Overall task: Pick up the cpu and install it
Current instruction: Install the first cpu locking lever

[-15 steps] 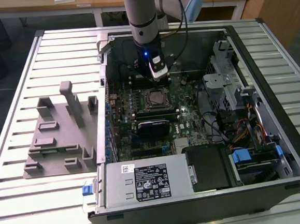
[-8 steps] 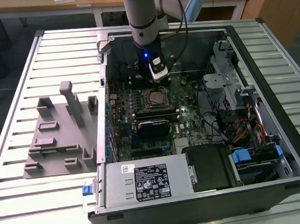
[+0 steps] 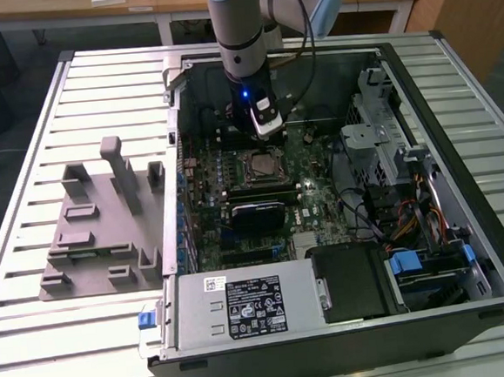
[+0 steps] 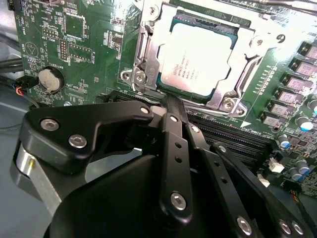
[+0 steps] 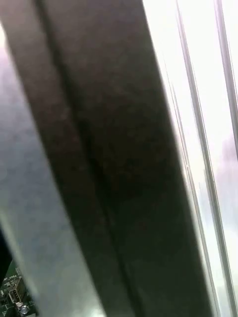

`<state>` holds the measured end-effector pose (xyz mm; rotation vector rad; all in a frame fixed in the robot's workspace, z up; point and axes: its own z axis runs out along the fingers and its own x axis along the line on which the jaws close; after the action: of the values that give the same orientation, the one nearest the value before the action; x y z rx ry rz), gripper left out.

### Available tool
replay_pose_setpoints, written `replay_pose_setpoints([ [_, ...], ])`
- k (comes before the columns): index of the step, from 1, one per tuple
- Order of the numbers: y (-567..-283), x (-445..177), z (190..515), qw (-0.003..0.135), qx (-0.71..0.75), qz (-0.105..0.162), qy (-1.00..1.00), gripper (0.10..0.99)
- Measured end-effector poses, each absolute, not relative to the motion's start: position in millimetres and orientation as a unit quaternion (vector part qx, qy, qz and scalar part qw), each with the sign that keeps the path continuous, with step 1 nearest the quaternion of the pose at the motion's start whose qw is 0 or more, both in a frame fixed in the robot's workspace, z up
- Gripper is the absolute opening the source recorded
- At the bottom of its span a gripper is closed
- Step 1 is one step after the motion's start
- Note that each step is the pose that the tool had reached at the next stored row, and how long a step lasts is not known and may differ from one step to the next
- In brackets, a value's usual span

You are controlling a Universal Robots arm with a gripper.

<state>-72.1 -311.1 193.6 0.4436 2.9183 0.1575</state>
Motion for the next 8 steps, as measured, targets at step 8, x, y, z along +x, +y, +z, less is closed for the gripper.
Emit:
replay_pose_setpoints([
  [8, -311.0, -72.1, 202.1, 0.093, 0.150, 0.054, 0.983, 0.106],
])
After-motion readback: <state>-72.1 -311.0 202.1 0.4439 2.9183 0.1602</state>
